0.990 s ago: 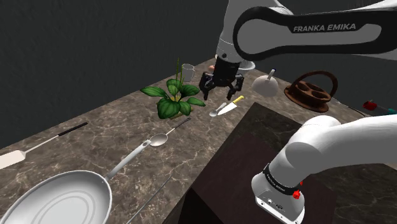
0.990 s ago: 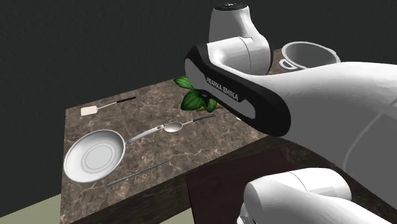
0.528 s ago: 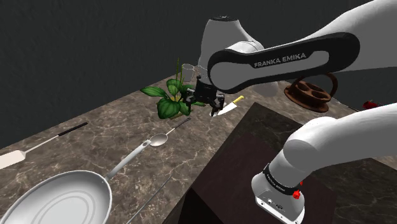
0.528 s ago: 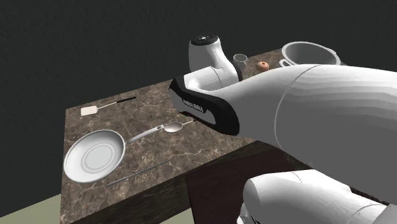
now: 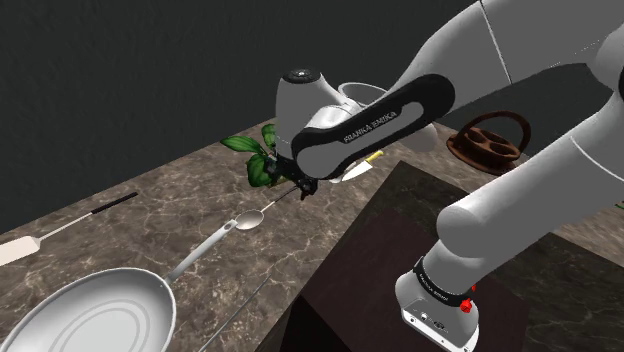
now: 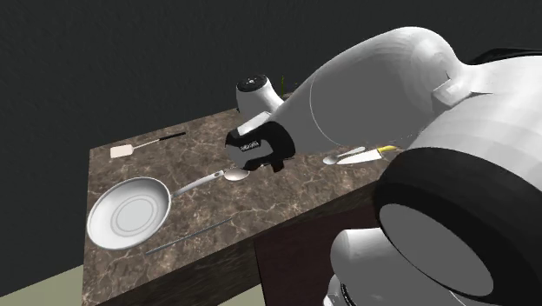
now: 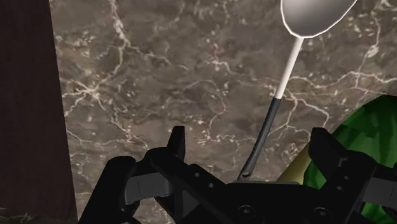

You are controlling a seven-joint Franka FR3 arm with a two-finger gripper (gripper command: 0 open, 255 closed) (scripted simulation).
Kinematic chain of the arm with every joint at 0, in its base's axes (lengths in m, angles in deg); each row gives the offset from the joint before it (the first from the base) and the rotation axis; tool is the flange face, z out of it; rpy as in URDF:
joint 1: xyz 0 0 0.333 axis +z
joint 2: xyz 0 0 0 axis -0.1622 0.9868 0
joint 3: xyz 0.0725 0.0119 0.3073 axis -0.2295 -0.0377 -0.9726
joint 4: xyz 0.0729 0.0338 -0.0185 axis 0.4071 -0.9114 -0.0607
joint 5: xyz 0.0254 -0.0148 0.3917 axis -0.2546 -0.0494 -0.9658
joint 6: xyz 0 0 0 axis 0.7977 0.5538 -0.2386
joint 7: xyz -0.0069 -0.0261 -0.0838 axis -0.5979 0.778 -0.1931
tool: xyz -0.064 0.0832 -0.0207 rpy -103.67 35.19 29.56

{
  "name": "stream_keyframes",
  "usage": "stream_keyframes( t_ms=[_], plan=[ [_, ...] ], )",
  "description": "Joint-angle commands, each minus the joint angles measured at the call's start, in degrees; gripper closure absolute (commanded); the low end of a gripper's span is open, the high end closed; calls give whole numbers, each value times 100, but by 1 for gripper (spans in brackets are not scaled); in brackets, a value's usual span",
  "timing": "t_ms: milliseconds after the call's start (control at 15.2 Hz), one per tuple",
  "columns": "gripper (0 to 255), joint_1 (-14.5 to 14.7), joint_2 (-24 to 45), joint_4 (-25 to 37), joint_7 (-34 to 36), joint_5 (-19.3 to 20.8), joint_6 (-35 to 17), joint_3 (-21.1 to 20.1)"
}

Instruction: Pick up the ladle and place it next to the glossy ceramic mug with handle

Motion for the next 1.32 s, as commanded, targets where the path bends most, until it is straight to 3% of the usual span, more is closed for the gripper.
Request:
stream_keyframes(
  t_ms=[0, 132, 198, 660, 1188, 1254],
  plan=[
    [0, -558, 759, 301, 1330, 995, -235, -507],
    [0, -854, 1648, 646, 2790, 2345, -236, -692],
    [0, -731, 1676, 663, 2839, 2381, -237, -565],
    [0, -415, 2487, 736, 3704, 3636, -497, -29],
    [0, -413, 2486, 736, 3703, 3635, -497, -27],
    [255, -413, 2486, 736, 3703, 3635, -497, -26]
  ],
)
